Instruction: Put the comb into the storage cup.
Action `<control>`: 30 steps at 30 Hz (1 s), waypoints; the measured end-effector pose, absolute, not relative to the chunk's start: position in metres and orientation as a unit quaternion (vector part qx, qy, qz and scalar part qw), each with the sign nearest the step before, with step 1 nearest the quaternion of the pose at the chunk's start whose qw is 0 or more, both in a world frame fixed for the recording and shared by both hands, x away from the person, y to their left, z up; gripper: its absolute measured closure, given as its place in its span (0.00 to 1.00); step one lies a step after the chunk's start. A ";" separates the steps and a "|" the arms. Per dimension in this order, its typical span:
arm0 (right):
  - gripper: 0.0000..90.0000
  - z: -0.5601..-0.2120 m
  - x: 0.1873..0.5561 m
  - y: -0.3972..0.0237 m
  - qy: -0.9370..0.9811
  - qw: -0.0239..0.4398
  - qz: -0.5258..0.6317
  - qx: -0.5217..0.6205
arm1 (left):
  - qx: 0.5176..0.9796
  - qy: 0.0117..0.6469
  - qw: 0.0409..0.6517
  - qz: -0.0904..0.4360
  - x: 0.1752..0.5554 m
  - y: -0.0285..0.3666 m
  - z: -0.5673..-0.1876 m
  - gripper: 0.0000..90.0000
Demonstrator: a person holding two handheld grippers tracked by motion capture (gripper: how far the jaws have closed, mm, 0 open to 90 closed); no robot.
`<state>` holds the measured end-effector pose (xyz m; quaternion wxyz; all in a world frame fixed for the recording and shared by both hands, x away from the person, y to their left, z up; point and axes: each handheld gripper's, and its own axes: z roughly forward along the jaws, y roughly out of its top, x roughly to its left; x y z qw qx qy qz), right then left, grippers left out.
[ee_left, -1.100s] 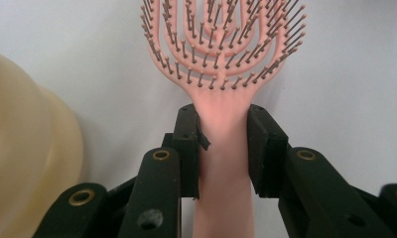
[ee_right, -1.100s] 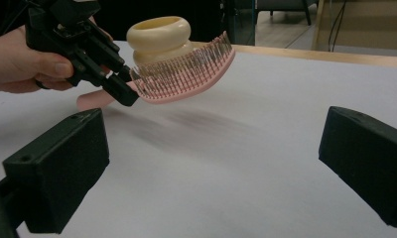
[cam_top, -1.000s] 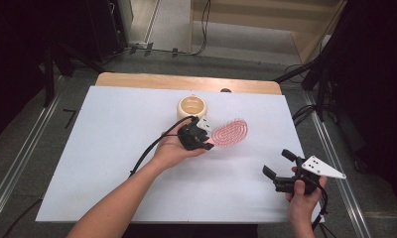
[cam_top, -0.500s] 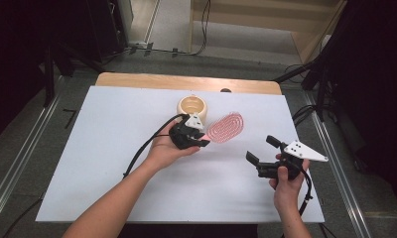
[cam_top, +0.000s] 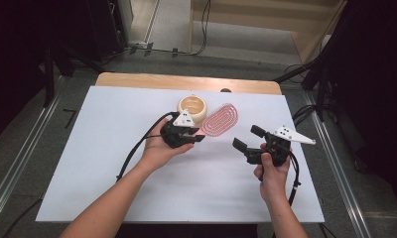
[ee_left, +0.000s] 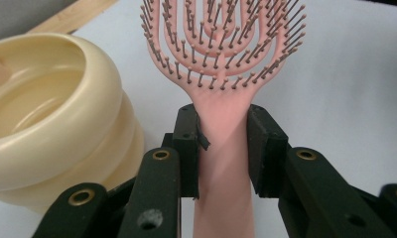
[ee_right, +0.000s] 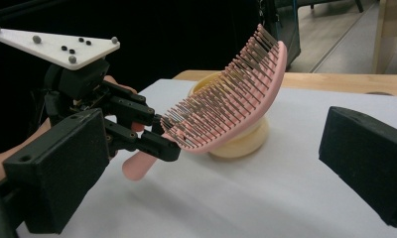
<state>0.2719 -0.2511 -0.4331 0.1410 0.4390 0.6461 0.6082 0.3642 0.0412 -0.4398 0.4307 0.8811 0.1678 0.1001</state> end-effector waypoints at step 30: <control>0.13 -0.412 0.316 -0.191 0.625 0.093 0.606 0.483 | 0.833 0.191 0.497 0.152 0.351 0.067 -0.433 0.78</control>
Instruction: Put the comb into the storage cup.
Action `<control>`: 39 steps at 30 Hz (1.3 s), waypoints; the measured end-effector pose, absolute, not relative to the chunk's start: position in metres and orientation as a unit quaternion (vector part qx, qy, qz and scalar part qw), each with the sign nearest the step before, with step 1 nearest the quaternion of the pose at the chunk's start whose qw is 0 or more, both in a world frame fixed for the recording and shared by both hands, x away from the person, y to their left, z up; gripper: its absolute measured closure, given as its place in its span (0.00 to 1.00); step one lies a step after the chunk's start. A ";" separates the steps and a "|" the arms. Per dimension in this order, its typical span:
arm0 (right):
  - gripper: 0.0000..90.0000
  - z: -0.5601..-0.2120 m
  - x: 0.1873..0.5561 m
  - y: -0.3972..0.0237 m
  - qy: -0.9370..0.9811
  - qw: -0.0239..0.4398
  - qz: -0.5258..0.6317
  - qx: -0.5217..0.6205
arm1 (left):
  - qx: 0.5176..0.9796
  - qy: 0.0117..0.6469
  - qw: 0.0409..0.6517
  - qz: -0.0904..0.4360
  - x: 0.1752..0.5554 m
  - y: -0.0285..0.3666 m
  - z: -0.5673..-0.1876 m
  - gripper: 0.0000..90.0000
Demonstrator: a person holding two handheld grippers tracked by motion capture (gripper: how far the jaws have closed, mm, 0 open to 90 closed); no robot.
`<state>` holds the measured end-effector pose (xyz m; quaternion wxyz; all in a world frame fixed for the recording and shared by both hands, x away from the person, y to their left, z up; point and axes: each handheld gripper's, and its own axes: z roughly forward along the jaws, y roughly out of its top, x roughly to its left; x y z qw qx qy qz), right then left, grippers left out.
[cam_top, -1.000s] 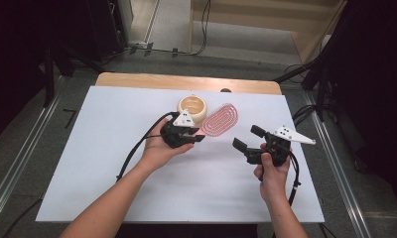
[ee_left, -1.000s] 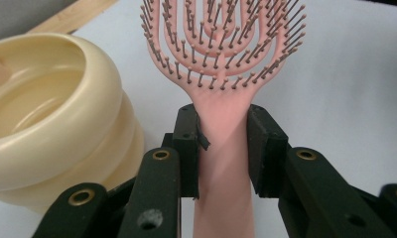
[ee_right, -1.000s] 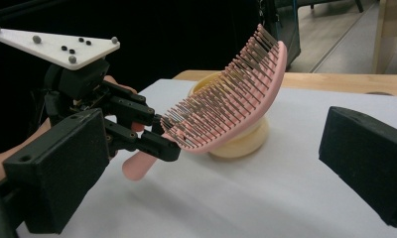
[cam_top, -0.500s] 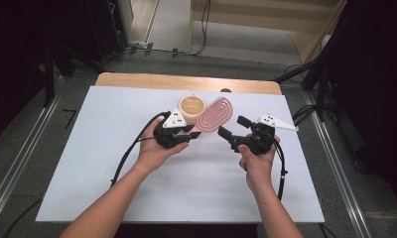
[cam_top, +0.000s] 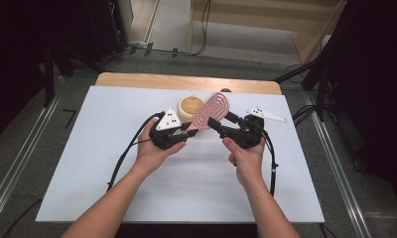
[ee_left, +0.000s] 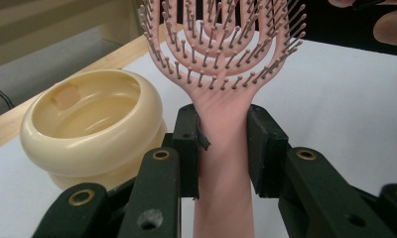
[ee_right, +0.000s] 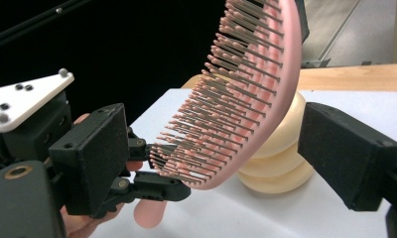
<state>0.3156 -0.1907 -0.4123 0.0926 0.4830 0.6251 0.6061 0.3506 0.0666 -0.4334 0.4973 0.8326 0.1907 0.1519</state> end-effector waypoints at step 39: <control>0.56 -0.419 0.337 -0.181 0.567 0.030 0.639 0.519 | 0.826 0.187 0.503 0.175 0.346 0.060 -0.438 0.78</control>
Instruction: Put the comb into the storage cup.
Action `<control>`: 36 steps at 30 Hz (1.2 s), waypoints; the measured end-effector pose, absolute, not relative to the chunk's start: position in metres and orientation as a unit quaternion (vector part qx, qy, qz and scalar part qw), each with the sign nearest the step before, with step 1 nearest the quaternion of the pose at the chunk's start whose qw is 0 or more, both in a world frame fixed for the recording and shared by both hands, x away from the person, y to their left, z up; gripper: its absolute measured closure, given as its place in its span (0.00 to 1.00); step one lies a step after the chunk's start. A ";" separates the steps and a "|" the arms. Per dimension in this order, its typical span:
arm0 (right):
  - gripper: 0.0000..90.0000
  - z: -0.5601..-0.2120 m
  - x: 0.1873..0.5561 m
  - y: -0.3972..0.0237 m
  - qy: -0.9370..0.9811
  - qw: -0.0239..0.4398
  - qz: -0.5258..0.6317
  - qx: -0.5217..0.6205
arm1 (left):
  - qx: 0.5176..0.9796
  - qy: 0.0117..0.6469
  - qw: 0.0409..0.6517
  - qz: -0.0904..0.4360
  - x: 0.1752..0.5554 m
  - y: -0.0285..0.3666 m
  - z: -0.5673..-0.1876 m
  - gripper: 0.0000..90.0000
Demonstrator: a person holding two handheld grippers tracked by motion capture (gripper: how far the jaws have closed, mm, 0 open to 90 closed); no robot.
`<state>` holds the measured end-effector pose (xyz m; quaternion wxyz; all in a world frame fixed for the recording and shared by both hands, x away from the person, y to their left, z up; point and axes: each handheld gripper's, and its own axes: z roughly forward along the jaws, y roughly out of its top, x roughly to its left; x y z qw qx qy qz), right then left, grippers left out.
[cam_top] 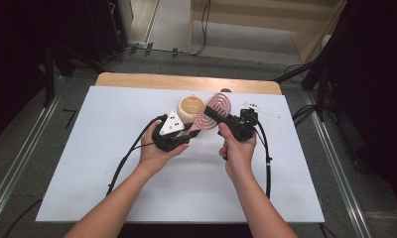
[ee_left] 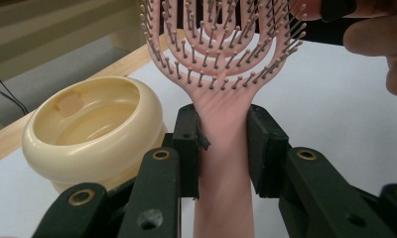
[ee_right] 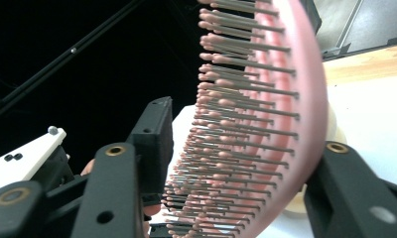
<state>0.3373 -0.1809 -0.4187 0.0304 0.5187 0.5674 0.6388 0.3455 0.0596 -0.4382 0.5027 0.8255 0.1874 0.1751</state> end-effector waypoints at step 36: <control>0.69 -0.412 0.331 -0.179 0.603 0.050 0.655 0.452 | 0.781 0.269 0.553 0.111 0.346 0.107 -0.438 0.00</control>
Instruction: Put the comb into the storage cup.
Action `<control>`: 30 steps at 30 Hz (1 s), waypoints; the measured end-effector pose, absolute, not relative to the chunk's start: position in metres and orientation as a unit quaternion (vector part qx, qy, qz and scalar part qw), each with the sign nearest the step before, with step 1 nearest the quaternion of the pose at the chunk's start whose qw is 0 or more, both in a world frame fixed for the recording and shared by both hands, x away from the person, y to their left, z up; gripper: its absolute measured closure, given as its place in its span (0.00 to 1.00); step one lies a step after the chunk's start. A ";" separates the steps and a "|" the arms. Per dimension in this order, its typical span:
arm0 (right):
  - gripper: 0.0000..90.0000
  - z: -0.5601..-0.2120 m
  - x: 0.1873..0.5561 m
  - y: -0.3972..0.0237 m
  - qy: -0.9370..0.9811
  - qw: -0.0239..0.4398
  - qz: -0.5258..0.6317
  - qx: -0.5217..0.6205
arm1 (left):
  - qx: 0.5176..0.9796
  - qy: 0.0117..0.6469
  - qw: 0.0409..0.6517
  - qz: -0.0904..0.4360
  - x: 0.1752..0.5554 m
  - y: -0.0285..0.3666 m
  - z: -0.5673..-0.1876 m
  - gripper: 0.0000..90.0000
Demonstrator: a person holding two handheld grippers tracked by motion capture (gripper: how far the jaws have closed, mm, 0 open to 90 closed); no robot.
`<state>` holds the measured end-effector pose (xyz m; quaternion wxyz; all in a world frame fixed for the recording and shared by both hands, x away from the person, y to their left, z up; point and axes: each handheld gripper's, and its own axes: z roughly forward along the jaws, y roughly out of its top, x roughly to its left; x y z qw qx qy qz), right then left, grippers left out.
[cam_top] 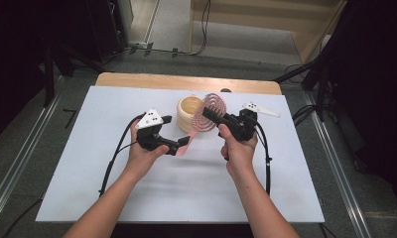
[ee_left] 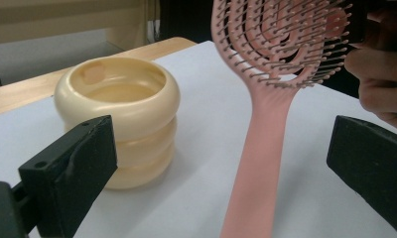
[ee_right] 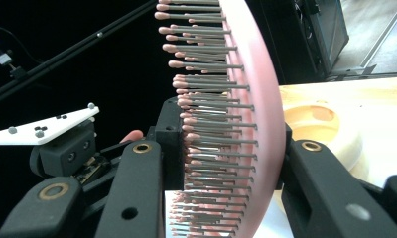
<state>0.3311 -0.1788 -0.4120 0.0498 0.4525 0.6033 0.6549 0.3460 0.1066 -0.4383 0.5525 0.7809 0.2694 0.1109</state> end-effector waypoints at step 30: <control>0.70 -0.402 0.333 -0.175 0.628 0.068 0.648 0.426 | 0.766 0.296 0.547 0.164 0.311 0.176 -0.453 0.00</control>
